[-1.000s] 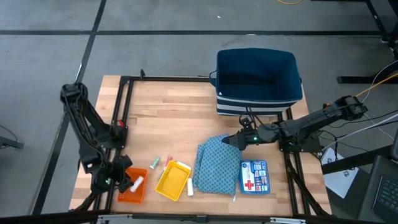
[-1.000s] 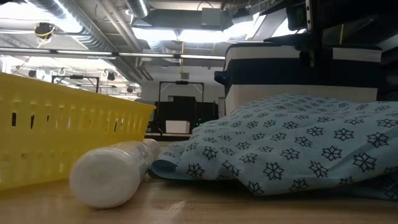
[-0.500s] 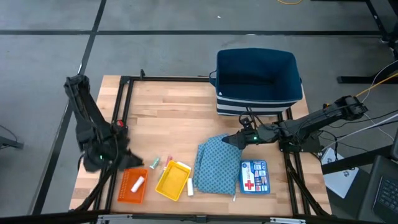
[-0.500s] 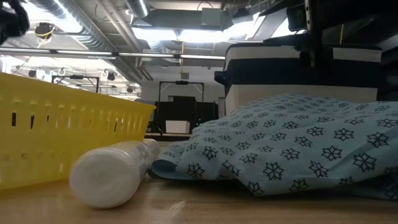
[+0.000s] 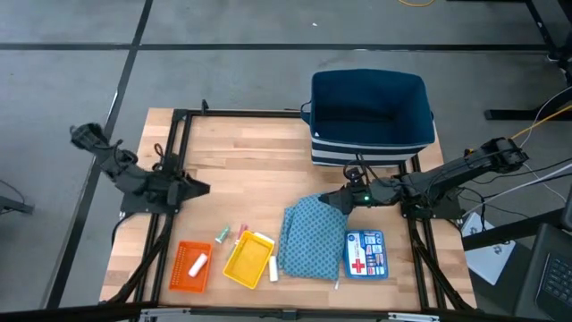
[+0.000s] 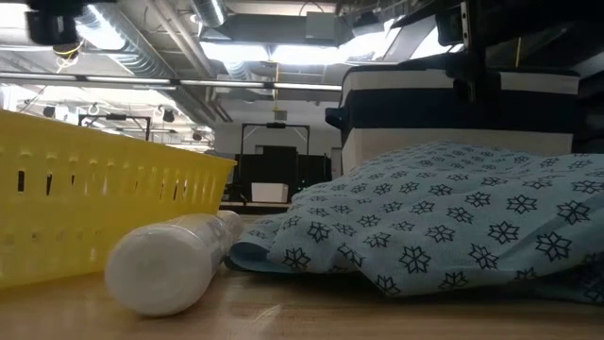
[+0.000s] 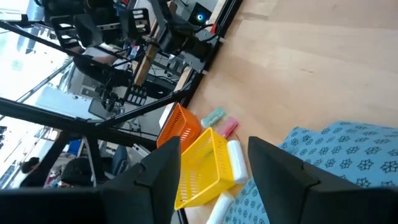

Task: Pick & Place Medicine items
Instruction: Put the top white rolled gauze into the orange bin

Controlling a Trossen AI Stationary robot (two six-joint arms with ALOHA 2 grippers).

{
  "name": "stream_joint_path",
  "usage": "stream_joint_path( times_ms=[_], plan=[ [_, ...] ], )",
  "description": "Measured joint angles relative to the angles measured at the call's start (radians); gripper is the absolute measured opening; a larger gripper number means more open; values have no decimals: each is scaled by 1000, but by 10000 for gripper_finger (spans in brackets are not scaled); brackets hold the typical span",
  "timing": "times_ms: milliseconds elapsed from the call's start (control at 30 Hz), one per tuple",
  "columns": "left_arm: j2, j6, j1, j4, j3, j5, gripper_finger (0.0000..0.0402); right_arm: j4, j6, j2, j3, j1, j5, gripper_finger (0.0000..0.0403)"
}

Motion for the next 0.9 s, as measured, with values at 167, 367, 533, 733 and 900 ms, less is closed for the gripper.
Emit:
stream_joint_path(
  times_ms=[167,367,533,733,900],
  plan=[
    [103,119,185,61,35,238,195,0,-24,0,0,-8,7,189],
    [326,275,394,33,94,580,196,0,-32,0,0,-29,7,189],
    [518,470,537,-85,147,752,196,0,-38,0,0,-34,1,189],
    [721,703,640,-108,221,782,194,-2,-48,0,0,-34,0,189],
    [862,902,660,-168,325,784,193,-2,-52,0,0,-34,-1,189]
  ],
)
